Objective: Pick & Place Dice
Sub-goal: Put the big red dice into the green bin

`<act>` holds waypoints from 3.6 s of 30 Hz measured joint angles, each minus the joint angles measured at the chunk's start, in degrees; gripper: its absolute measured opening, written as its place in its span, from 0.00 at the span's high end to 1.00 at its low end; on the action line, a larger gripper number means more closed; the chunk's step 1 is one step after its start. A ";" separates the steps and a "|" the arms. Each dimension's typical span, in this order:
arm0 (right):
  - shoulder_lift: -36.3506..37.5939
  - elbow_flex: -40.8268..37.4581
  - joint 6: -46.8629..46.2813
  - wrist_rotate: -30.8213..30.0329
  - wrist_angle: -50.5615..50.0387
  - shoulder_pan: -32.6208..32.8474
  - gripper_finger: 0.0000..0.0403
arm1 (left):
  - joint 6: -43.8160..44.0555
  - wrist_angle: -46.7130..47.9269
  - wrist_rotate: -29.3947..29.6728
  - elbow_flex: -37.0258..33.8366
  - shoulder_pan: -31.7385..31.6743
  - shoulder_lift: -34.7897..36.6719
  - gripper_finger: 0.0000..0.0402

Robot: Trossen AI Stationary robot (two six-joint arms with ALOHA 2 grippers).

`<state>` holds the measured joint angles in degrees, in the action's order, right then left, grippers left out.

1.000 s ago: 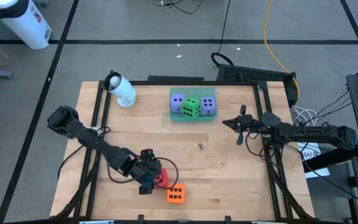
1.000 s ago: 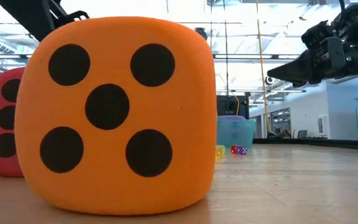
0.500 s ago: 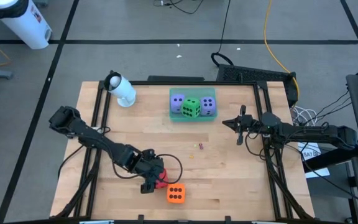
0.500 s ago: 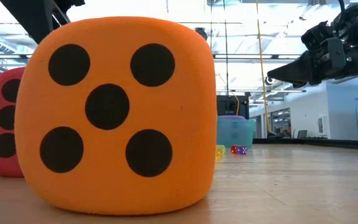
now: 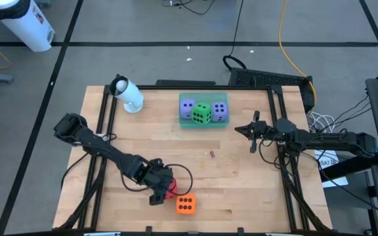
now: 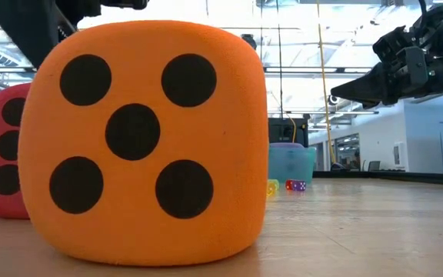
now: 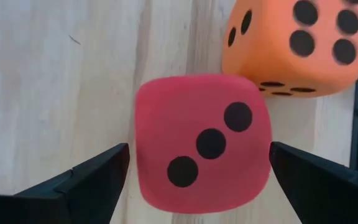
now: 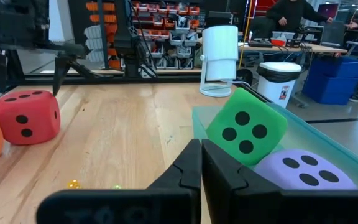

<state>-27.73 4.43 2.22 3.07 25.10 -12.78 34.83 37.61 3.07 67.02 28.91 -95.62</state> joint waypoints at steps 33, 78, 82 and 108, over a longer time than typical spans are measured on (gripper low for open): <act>0.00 -0.04 0.00 0.00 -0.06 0.00 0.99 | -3.82 -8.95 -11.74 -0.04 -2.68 -0.91 0.01; 0.00 -0.04 0.00 0.00 -0.10 0.02 0.99 | -1.46 15.68 6.07 18.35 6.84 -12.79 0.01; 0.00 -0.04 0.07 0.00 -0.08 0.02 0.99 | -1.61 15.45 4.62 18.45 6.32 -13.41 0.01; 0.00 -0.04 0.00 0.00 -0.06 0.02 0.99 | -0.20 16.63 3.87 20.63 6.16 -14.81 0.01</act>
<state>-27.72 4.38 2.22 3.07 25.04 -12.75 34.63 54.24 6.94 87.65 35.07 -110.43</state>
